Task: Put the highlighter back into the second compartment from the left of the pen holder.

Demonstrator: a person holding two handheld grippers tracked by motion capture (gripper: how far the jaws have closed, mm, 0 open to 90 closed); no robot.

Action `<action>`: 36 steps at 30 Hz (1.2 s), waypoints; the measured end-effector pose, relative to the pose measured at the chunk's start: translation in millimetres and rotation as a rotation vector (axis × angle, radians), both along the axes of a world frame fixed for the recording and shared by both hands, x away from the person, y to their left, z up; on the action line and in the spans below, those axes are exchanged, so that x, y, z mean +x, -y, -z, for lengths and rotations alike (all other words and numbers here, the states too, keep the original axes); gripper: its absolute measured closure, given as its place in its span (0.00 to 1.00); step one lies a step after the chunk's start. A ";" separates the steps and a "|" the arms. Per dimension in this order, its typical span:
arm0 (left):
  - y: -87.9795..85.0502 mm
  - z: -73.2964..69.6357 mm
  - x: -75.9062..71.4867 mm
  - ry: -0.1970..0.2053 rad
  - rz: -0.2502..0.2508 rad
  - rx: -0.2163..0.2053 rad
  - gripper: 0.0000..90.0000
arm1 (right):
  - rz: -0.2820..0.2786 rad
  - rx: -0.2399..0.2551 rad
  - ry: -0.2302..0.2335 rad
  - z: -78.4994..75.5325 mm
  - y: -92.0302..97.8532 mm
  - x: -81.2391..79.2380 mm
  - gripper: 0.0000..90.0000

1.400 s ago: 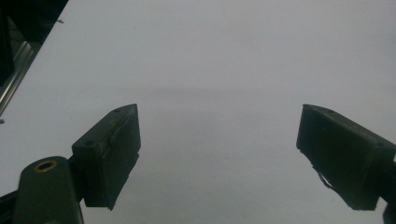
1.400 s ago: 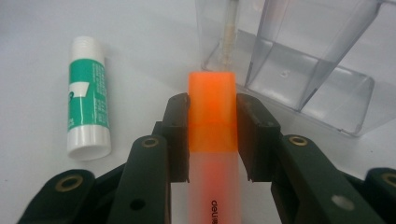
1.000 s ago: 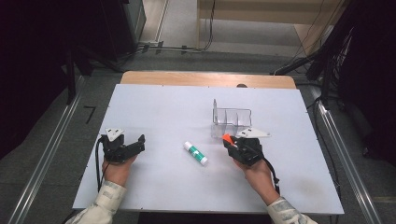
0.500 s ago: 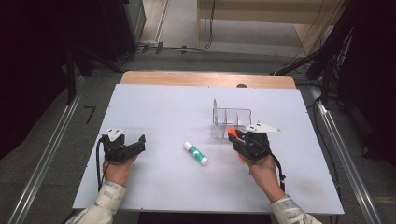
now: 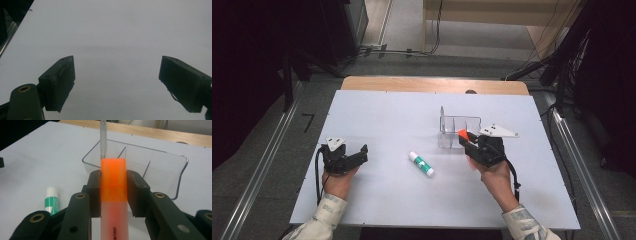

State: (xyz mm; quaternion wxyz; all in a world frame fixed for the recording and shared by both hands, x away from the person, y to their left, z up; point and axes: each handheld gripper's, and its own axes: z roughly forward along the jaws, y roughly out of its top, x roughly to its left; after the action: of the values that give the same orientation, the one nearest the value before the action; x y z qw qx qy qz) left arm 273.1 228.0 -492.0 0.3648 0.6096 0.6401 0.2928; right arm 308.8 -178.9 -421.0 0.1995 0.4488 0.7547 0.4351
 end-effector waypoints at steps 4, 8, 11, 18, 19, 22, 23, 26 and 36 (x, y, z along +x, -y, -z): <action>-0.2 0.0 0.0 0.000 0.000 -0.001 0.16 | 0.002 0.004 0.006 -3.5 -0.3 2.8 0.72; -0.5 0.0 0.0 0.001 -0.001 -0.002 0.16 | 0.003 0.008 0.013 -6.2 -1.9 5.6 0.72; -0.7 -0.1 -0.1 0.001 -0.002 -0.002 0.16 | 0.004 0.011 0.019 -9.0 -3.1 7.9 0.72; -1.3 -0.2 -0.1 0.003 -0.005 -0.003 0.16 | 0.013 0.007 0.031 -17.0 -5.6 16.4 0.72; -1.4 -0.2 -0.1 0.003 -0.004 -0.004 0.16 | 0.011 0.004 0.034 -17.9 -5.6 18.0 0.72; -1.3 0.0 0.0 0.002 -0.005 -0.004 0.16 | 0.018 0.008 0.034 -20.1 -6.2 21.3 0.72; -1.2 0.0 0.0 0.002 -0.005 -0.003 0.16 | 0.018 0.008 0.035 -20.6 -6.2 22.6 0.72; -1.2 -0.2 0.0 0.004 -0.005 -0.004 0.16 | 0.024 0.009 0.032 -21.9 -6.3 26.5 0.72; -1.5 -0.2 0.1 0.004 -0.008 -0.006 0.16 | 0.034 0.016 0.034 -26.7 -7.4 36.8 0.72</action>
State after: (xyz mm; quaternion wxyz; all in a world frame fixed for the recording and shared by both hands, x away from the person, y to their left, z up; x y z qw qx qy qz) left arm 273.1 229.5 -491.8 0.3669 0.6054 0.6424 0.2936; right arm 345.6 -171.5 -394.3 0.2161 0.4555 0.7399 0.4454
